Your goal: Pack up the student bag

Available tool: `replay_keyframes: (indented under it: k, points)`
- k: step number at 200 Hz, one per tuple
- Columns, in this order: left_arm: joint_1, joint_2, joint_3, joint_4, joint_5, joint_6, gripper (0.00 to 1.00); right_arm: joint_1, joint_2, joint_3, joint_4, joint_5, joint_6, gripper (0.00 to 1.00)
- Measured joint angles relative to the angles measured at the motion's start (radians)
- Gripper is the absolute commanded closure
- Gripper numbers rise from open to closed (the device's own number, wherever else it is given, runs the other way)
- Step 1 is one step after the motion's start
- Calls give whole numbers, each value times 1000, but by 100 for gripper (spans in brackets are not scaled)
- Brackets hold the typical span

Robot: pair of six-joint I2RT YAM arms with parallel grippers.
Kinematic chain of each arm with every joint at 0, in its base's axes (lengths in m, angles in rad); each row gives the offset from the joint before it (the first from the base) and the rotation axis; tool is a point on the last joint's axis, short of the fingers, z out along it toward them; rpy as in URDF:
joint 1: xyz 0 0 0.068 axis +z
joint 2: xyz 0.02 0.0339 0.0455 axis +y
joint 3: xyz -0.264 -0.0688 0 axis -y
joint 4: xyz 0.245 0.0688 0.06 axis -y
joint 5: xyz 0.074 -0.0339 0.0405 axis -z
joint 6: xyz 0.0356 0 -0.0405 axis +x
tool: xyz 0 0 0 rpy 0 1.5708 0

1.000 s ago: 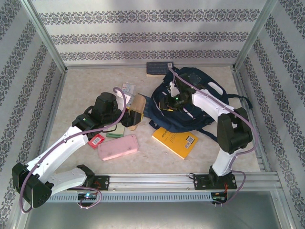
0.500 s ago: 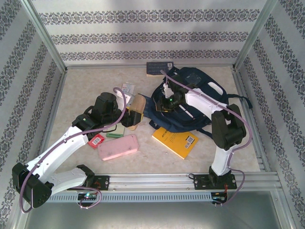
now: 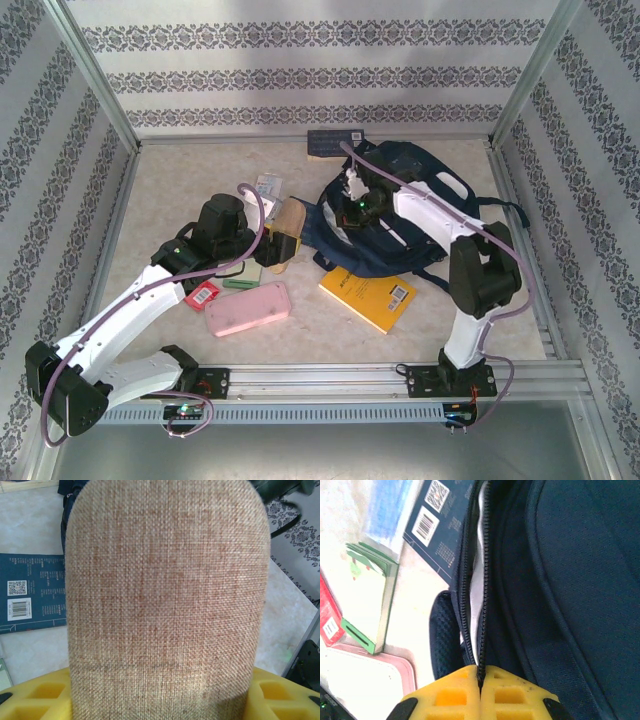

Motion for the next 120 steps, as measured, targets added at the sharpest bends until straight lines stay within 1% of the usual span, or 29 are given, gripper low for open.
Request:
replay_keyframes:
  k: [31, 70, 95, 120]
  points:
    - [0, 1, 0, 6, 0, -5, 91, -37, -86, 72, -78, 37, -3, 100]
    - [0, 32, 6, 11, 8, -45, 93, -111, -230, 177, -154, 185, 6, 100]
    - [0, 110, 51, 20, 7, -121, 90, -188, -335, 205, -164, 217, 35, 100]
    - [0, 241, 117, 81, 48, -253, 89, -246, -364, 250, -167, 198, 70, 100]
